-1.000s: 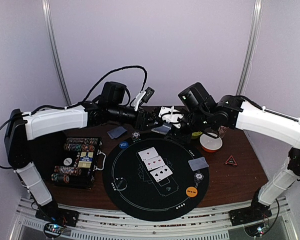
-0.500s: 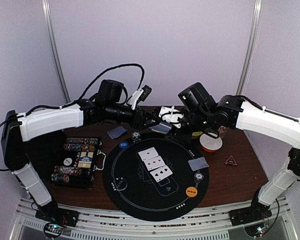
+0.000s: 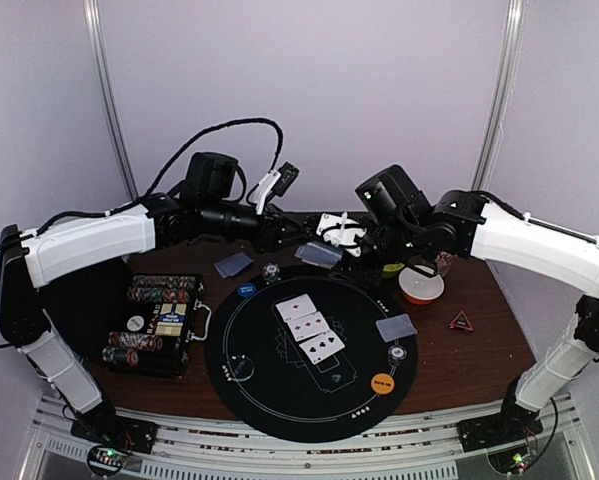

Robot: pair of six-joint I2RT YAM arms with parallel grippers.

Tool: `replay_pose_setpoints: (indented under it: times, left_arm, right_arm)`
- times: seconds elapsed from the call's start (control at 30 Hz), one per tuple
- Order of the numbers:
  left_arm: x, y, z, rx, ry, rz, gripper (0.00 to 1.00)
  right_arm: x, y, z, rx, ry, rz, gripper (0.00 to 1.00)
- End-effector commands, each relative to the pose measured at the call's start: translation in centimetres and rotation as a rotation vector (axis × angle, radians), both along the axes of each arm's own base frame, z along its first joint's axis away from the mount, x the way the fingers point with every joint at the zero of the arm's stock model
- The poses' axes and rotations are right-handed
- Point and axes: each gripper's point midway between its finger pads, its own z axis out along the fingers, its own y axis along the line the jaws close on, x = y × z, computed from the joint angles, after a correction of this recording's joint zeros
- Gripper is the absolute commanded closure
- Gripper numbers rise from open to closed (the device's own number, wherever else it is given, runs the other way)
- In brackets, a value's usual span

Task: Distribute texas hold em gaming equipment
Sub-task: Pick up the poker card from the face-down deck piles, then place the poker card in the community card area.

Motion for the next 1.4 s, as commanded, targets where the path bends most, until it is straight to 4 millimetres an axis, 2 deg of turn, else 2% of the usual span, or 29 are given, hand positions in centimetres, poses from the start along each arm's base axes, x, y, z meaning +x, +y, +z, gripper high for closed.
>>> replay_pose_setpoints:
  times: [0.0,0.07,0.2,0.33,0.57,0.8,0.93,1.0,1.1,1.13,1.17,1.37]
  left_arm:
    - [0.1,-0.2,1.0,-0.016,-0.039,-0.027,0.79]
    - [0.1,-0.2,1.1,-0.014,-0.042,-0.027,0.83]
    - [-0.3,-0.2,0.9,-0.014,-0.035,-0.044,1.00]
    - [-1.2,-0.3,1.6,-0.043,-0.020,-0.081,1.00]
    - [-0.9,1.4,5.6,-0.186,-0.057,0.041,1.00]
    - [-0.9,3.0,7.0,-0.253,-0.010,0.124,1.00]
    - [-0.7,5.1,7.4,-0.336,0.067,0.245,1.00]
    - [-0.3,6.6,6.5,-0.358,0.119,0.345,1.00]
    - [-0.5,8.6,3.7,-0.409,0.248,0.464,1.00]
    - [-1.0,9.0,2.2,-0.423,0.295,0.481,1.00]
    - [-1.8,9.1,-0.1,-0.417,0.344,0.498,1.00]
    - [-7.4,5.4,-6.6,-0.408,0.494,0.482,1.00]
  right_arm:
    - [0.0,-0.1,1.3,0.015,-0.036,0.000,0.50]
    - [0.0,-0.1,1.2,0.014,-0.037,-0.001,0.50]
    - [0.1,-0.2,1.2,0.009,-0.042,-0.005,0.50]
    - [0.3,-0.5,1.4,0.011,-0.050,-0.018,0.50]
    - [1.4,-2.1,1.0,0.023,-0.039,-0.071,0.50]
    - [3.0,-4.4,0.8,0.051,-0.031,-0.138,0.50]
    - [4.4,-6.1,0.7,0.058,-0.033,-0.215,0.50]
    - [5.1,-7.1,0.9,0.055,-0.044,-0.262,0.50]
    - [6.1,-8.5,1.3,0.052,-0.057,-0.336,0.50]
    - [6.4,-8.9,1.5,0.052,-0.064,-0.358,0.50]
    - [6.6,-9.3,1.6,0.052,-0.069,-0.376,0.50]
    - [6.5,-9.9,2.6,0.074,-0.087,-0.396,0.50]
